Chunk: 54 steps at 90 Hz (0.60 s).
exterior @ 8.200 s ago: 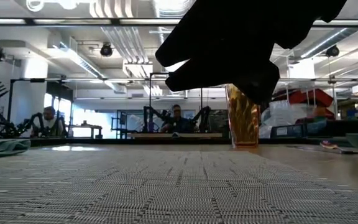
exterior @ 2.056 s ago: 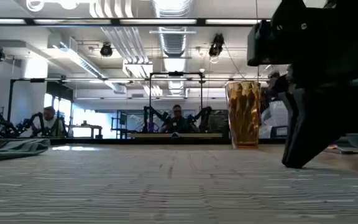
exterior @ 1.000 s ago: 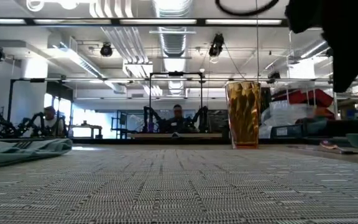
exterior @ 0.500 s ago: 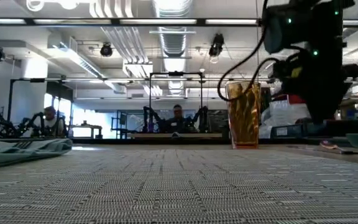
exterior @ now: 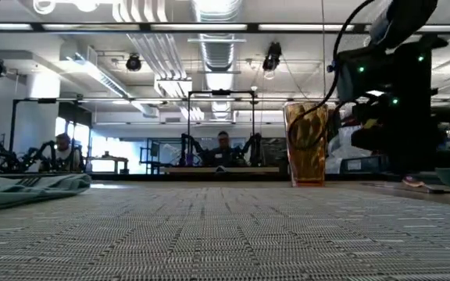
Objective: Set table place
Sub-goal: Put the tablespoon to the right side of the gray table mat
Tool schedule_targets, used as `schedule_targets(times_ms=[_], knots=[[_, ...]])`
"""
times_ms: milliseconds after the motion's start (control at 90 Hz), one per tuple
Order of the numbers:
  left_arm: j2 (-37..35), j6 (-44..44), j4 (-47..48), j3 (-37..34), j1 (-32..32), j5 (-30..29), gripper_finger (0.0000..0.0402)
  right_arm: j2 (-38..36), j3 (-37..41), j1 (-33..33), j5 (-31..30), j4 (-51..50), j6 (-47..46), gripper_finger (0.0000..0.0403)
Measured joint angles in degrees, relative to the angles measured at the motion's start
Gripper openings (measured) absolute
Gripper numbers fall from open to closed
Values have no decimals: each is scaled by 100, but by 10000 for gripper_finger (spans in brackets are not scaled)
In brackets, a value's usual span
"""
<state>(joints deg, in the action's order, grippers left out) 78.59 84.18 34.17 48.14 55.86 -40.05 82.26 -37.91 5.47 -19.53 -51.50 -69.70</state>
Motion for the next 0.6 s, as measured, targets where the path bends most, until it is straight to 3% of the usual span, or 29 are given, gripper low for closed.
schedule_targets(times_ms=[600], knots=[[0,-140,-109,0,-18,0,38,-259,309,79,264,132,-183,162]])
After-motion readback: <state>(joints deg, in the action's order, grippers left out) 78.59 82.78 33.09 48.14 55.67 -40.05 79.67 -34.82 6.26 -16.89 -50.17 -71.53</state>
